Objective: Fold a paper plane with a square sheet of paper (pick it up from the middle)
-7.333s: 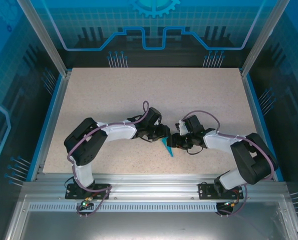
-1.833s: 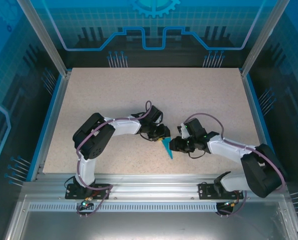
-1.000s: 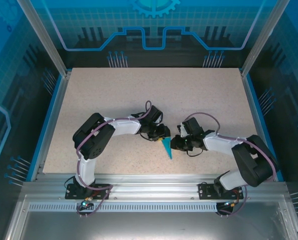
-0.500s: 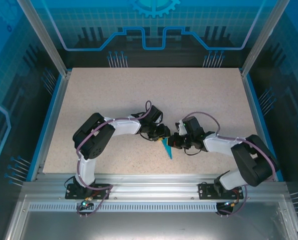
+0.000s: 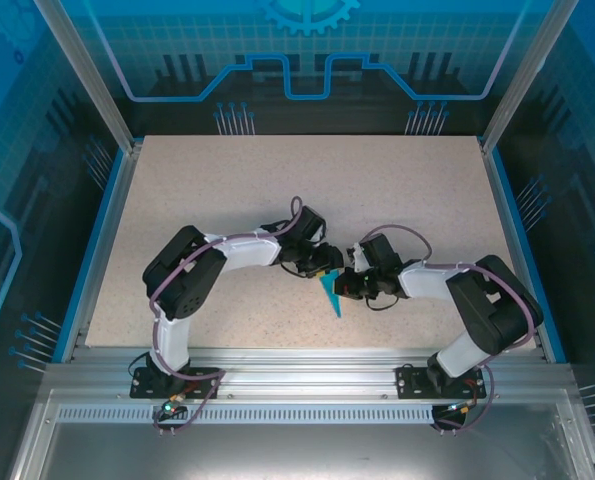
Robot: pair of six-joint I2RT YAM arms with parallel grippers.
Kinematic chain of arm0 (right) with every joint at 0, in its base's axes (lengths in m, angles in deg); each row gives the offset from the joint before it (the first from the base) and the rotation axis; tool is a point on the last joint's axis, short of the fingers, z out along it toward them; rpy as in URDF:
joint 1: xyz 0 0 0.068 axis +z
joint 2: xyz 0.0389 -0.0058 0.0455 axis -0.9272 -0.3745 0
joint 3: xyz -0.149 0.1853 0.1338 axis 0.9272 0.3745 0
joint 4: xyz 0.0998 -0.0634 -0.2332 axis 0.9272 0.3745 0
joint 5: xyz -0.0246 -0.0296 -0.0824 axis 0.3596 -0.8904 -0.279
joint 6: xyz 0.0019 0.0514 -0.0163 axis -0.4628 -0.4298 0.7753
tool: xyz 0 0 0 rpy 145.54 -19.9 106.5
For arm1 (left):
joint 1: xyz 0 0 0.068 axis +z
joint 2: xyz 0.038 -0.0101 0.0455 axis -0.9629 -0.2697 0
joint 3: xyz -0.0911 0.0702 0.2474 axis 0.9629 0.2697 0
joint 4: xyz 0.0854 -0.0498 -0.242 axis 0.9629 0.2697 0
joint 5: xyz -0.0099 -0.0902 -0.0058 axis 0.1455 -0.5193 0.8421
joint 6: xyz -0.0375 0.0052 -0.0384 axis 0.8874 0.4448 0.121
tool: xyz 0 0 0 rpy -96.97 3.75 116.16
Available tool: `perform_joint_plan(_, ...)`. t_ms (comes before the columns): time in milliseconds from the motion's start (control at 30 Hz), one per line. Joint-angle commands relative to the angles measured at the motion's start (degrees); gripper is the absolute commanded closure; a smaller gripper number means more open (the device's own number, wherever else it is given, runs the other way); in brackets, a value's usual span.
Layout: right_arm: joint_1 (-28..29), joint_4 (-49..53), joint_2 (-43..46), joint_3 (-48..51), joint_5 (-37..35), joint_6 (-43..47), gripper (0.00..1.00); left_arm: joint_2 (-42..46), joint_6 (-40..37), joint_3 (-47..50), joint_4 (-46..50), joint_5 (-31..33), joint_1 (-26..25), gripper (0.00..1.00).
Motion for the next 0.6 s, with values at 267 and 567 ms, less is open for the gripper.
perform_joint_plan(267, -0.1, 9.0, -4.6, 0.8, -6.3, 2.3, 1.00, 8.0, -5.4, 2.6, 1.3, 1.5, 2.4, 0.50)
perform_joint_plan(567, -0.1, 9.9, -4.9, 0.4, -6.3, 2.8, 1.00, 3.5, -5.5, 3.5, -4.2, -0.2, 2.6, 0.52)
